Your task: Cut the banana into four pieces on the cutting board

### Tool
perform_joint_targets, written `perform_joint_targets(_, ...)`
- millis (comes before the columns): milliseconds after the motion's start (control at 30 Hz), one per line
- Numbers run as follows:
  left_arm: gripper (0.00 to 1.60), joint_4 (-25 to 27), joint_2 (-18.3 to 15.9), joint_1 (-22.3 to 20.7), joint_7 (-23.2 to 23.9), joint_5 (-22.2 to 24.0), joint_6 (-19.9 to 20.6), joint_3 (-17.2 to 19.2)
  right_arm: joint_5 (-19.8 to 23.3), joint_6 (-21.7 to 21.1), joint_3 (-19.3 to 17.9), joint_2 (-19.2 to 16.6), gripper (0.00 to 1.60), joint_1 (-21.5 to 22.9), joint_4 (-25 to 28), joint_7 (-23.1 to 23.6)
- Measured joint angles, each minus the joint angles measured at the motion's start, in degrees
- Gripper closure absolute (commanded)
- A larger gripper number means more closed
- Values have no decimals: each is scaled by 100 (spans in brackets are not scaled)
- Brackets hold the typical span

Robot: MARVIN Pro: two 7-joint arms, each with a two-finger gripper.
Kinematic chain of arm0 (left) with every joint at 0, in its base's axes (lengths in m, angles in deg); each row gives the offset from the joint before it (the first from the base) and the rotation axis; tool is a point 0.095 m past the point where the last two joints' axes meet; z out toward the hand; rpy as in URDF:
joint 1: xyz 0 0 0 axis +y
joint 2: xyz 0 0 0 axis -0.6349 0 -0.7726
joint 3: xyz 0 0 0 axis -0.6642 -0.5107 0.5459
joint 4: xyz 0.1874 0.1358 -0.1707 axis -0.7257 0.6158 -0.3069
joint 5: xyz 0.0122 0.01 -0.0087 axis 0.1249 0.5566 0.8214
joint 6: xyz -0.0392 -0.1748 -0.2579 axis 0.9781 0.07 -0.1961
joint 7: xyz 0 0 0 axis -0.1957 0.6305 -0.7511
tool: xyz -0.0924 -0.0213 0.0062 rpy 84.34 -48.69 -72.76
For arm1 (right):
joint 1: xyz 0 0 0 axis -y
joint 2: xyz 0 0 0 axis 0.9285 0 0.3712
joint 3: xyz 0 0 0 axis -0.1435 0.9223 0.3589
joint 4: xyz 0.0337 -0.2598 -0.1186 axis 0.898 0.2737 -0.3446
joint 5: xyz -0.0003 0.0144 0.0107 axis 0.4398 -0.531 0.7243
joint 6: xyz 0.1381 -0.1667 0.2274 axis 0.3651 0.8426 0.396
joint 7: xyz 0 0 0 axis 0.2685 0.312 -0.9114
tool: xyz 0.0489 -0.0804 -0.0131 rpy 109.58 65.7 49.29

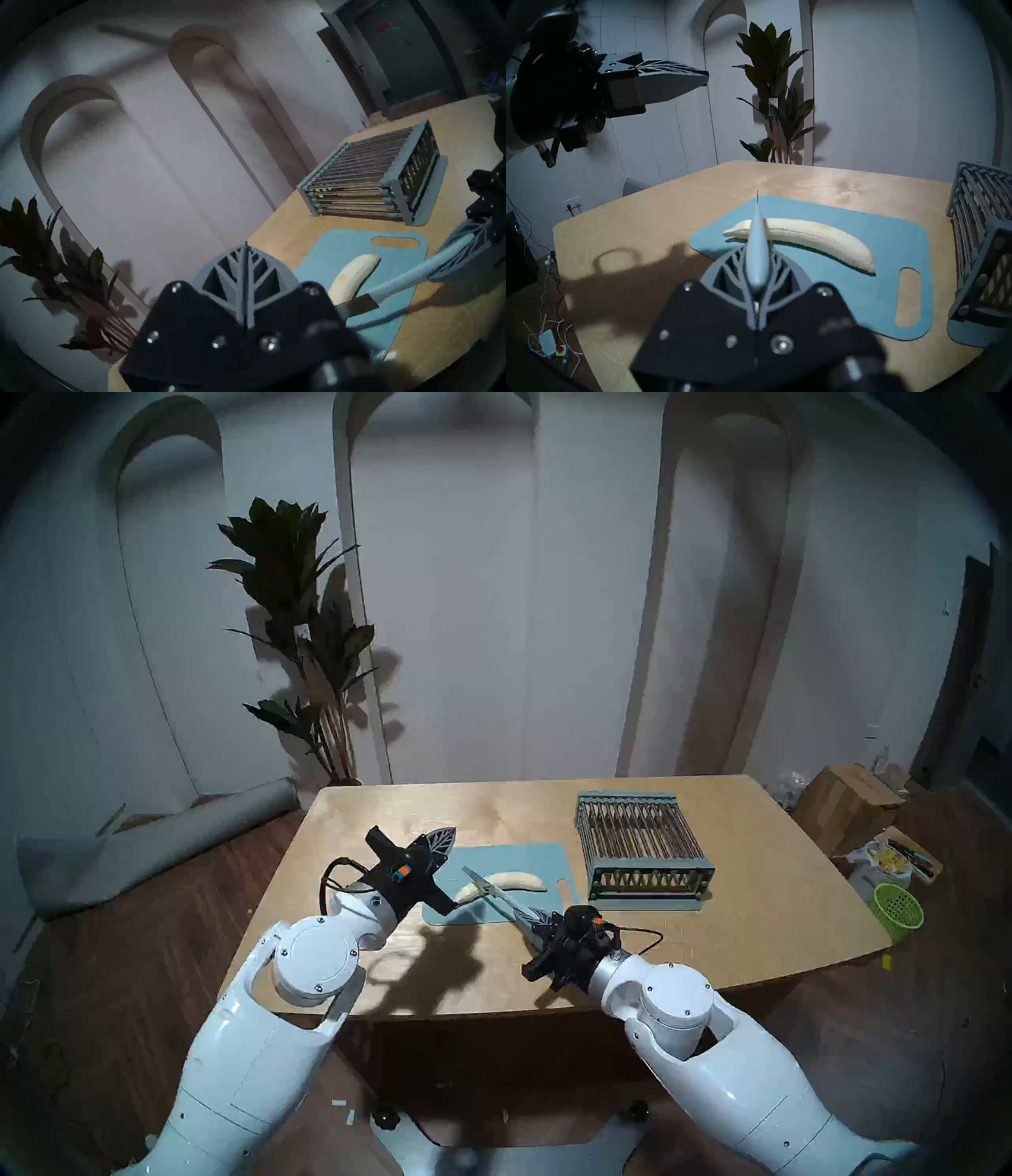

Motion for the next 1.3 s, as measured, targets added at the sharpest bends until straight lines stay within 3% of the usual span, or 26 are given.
perform_joint_targets(233, 160, -403, -32, -271, 585, 277, -1, 41, 0, 0, -43, -1, 160, 30, -15, 5)
perform_joint_targets(567, 160, -1121, 159, -775, 1487, 1175, 6, 149, -17, -1, -58, 9, 160, 82, -46, 14)
perform_joint_targets(933, 160, -2142, 671, -1398, 2472, 2562, 88, 191, -108, -5, 65, 80, 160, 181, -85, 18)
perform_joint_targets(1300, 160, -3471, 805, -1865, 3563, 3574, 262, 114, -248, -5, 130, 123, 160, 240, -91, -125)
